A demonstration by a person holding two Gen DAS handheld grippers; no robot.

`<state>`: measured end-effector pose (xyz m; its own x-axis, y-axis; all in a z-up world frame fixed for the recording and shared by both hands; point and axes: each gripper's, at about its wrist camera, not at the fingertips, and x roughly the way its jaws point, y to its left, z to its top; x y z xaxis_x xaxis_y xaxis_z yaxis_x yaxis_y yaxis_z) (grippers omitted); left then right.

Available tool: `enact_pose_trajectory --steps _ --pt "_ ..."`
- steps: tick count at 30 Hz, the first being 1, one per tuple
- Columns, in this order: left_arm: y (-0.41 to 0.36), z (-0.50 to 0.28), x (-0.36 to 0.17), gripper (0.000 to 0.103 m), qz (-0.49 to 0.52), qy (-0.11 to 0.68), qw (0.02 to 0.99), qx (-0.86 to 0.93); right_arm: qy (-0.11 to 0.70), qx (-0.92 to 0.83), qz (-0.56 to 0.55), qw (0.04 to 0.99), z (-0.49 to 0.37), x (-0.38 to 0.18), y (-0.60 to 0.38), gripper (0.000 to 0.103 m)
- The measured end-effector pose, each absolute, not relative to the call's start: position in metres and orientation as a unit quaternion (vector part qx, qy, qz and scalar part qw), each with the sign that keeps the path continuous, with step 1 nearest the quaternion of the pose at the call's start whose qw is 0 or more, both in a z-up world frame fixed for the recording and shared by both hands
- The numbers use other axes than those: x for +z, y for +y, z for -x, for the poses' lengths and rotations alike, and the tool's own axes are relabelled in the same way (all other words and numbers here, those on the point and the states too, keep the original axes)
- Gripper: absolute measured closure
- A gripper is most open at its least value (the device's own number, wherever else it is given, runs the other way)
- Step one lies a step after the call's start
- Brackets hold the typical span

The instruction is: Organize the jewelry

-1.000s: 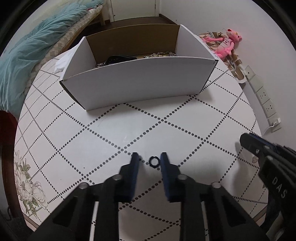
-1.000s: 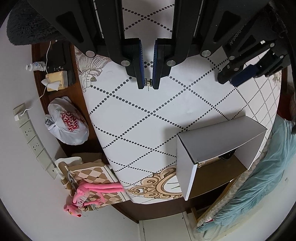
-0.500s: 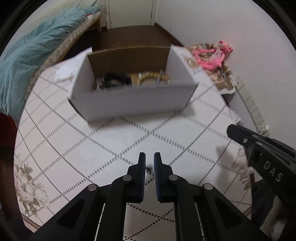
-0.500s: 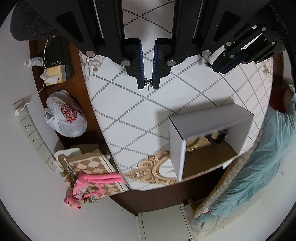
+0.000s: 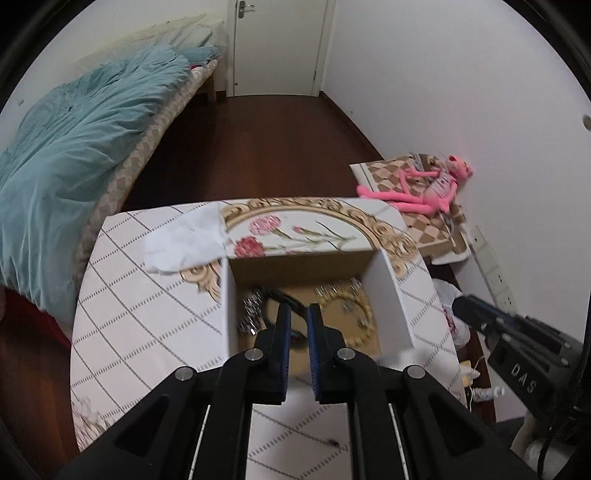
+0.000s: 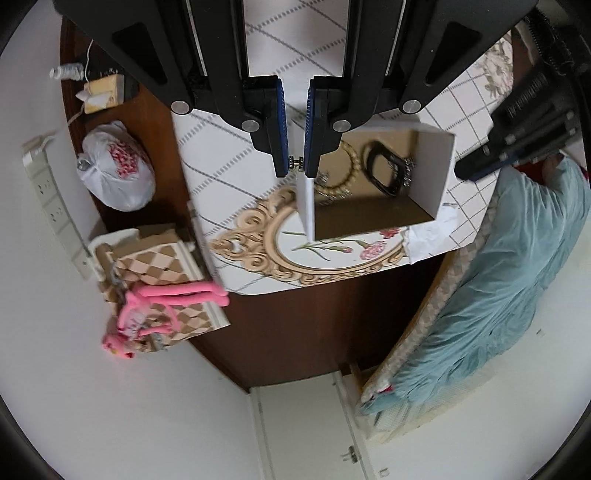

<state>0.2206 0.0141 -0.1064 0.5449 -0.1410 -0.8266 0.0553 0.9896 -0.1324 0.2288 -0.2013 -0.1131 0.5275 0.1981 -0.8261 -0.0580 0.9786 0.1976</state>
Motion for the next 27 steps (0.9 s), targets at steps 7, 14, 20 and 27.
enact_pose_trajectory --steps 7,14,20,27 --pt "0.018 -0.186 -0.134 0.083 0.06 0.515 0.853 -0.053 0.486 0.093 -0.073 0.866 -0.226 -0.12 -0.195 0.094" --pt "-0.012 -0.132 -0.19 0.054 0.052 0.552 0.829 -0.07 0.516 0.071 -0.082 0.85 -0.169 -0.16 -0.216 0.094" --pt "-0.035 -0.122 -0.224 0.055 0.028 0.562 0.824 -0.069 0.554 0.041 -0.082 0.828 -0.143 -0.201 -0.236 0.094" --pt "-0.051 -0.125 -0.231 0.065 0.005 0.542 0.837 -0.066 0.553 0.029 -0.08 0.829 -0.136 -0.204 -0.246 0.094"
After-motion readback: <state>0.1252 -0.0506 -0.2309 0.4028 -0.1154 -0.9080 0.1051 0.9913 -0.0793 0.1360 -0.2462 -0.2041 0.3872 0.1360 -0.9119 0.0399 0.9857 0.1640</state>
